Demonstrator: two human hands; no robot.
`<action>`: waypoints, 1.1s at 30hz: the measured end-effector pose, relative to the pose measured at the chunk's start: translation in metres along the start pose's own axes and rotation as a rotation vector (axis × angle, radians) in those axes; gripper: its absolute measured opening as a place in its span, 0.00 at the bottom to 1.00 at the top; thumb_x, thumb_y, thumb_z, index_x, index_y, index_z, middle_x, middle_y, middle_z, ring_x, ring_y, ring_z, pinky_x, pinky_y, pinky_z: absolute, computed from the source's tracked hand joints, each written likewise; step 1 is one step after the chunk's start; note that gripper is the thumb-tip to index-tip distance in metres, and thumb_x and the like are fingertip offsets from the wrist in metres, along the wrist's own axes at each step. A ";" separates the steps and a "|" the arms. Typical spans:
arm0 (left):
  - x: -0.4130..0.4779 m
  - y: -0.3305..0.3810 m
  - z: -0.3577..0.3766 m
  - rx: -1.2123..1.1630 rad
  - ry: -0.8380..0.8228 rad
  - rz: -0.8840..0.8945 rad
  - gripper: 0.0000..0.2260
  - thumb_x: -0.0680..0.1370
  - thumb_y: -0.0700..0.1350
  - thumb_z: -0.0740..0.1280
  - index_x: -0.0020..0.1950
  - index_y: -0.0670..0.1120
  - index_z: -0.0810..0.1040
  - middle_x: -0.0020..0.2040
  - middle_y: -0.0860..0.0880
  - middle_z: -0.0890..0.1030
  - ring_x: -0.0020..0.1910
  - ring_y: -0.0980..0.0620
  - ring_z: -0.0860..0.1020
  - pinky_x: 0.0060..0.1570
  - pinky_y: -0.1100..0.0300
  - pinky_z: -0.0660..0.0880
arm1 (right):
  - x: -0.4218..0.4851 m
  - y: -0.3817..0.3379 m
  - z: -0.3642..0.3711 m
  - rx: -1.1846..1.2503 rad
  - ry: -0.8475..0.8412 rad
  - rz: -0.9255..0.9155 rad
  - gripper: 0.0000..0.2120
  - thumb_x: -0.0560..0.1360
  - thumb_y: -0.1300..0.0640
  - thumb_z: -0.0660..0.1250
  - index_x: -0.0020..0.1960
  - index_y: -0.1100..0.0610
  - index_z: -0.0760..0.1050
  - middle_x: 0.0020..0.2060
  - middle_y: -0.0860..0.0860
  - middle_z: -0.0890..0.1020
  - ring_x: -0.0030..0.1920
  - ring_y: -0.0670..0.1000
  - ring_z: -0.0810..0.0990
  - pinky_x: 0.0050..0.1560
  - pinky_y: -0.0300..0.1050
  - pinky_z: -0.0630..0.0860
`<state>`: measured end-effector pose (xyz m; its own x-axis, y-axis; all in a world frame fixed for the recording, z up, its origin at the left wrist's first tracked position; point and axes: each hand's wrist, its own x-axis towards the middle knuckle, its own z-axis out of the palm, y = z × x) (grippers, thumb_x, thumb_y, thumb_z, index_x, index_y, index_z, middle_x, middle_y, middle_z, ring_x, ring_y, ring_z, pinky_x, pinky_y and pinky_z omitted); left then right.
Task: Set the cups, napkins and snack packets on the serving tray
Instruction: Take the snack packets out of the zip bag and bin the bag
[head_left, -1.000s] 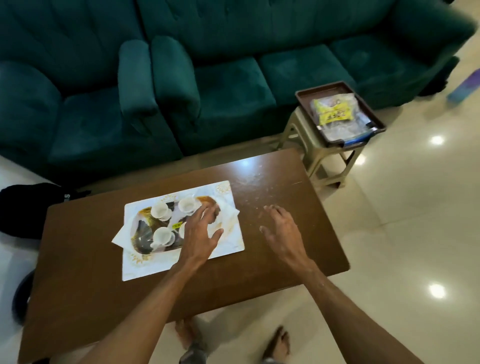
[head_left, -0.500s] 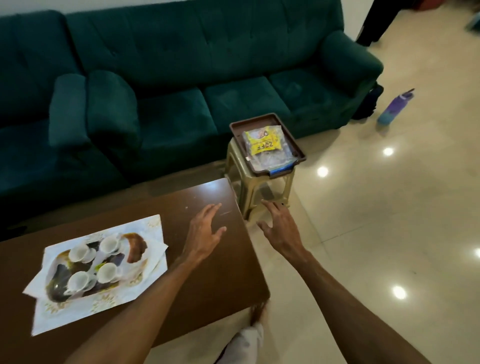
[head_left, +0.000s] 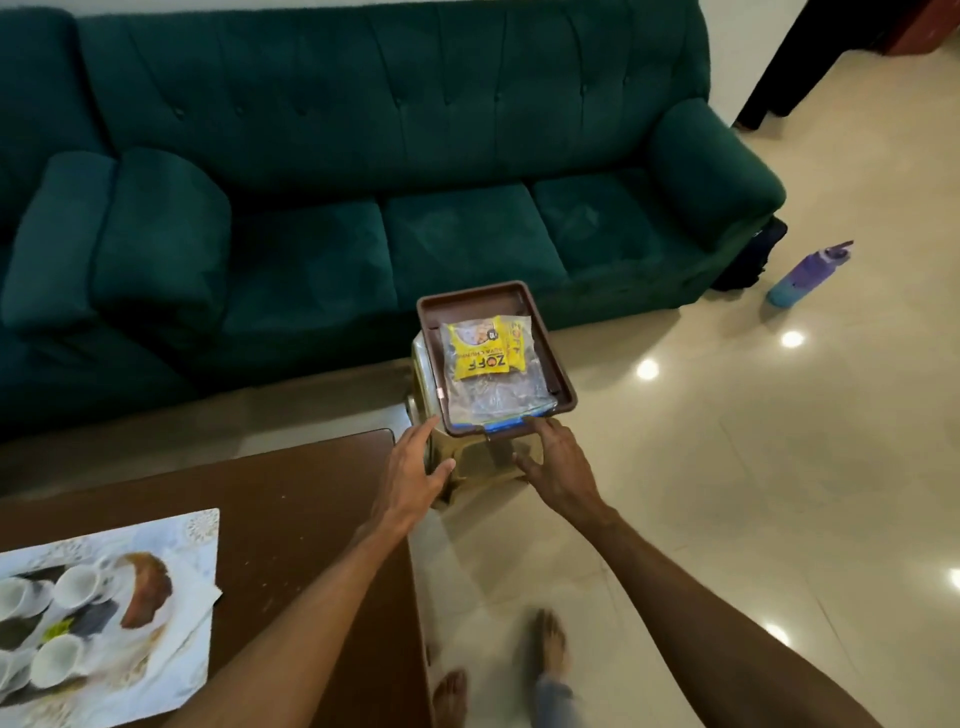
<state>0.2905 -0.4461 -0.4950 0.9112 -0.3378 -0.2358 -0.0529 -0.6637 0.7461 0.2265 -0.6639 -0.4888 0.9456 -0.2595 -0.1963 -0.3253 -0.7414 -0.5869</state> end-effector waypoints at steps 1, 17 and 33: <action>0.014 0.005 0.006 -0.014 0.006 -0.014 0.34 0.76 0.43 0.74 0.79 0.50 0.64 0.75 0.46 0.69 0.73 0.48 0.69 0.71 0.51 0.67 | 0.019 0.009 -0.001 0.009 -0.021 0.001 0.27 0.76 0.54 0.71 0.73 0.58 0.70 0.68 0.58 0.75 0.68 0.58 0.72 0.66 0.48 0.69; 0.247 -0.048 0.154 -0.042 0.172 -0.341 0.35 0.76 0.43 0.74 0.79 0.43 0.62 0.78 0.44 0.64 0.77 0.45 0.63 0.74 0.46 0.65 | 0.269 0.155 0.077 0.027 -0.188 0.012 0.32 0.76 0.57 0.69 0.76 0.58 0.62 0.72 0.58 0.68 0.71 0.59 0.66 0.69 0.52 0.67; 0.275 -0.045 0.165 -0.333 0.374 -0.540 0.08 0.77 0.45 0.73 0.42 0.45 0.76 0.37 0.50 0.78 0.37 0.51 0.76 0.36 0.58 0.70 | 0.300 0.147 0.081 0.408 0.124 0.165 0.21 0.70 0.68 0.68 0.59 0.52 0.72 0.46 0.48 0.83 0.47 0.54 0.81 0.51 0.56 0.79</action>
<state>0.4763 -0.6189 -0.6962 0.8566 0.2690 -0.4403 0.5156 -0.4150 0.7496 0.4625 -0.8002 -0.6979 0.8652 -0.4443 -0.2326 -0.4191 -0.3860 -0.8218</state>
